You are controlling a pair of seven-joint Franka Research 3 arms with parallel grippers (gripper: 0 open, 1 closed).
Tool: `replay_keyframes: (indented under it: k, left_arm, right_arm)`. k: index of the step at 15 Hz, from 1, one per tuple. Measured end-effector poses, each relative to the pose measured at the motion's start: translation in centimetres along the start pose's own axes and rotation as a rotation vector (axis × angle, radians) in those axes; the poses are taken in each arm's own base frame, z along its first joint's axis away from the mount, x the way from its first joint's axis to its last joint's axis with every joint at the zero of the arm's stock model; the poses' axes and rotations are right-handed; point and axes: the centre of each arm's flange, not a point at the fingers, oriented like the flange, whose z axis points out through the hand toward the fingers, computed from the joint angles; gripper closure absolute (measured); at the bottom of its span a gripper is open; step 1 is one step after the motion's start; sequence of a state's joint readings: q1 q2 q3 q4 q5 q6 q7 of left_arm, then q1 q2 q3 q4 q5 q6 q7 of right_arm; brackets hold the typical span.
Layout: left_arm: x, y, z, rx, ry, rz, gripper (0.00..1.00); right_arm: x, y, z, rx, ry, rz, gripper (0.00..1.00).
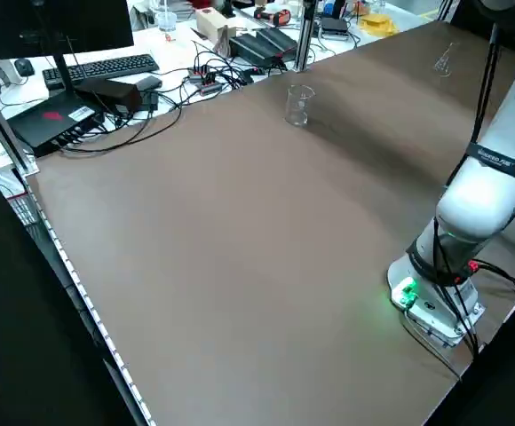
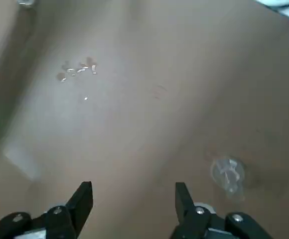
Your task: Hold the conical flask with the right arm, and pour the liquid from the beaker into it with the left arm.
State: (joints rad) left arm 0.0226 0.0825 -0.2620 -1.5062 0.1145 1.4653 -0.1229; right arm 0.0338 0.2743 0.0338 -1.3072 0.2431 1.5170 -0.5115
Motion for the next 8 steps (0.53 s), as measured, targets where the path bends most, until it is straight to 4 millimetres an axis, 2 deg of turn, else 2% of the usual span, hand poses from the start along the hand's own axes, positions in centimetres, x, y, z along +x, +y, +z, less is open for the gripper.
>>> replay_keyframes:
  k: [3, 8]
  left_arm:
    - [-0.3, -0.3, -0.3, -0.001, 0.001, -0.006, 0.00]
    - [-0.1, -1.7, 0.2, -0.020, -0.011, -0.032, 0.00]
  right_arm:
    - [0.2, -0.9, 0.0, -0.074, -0.034, 0.126, 0.24]
    - [-0.2, 0.0, -0.3, -0.150, -0.050, 0.239, 0.17]
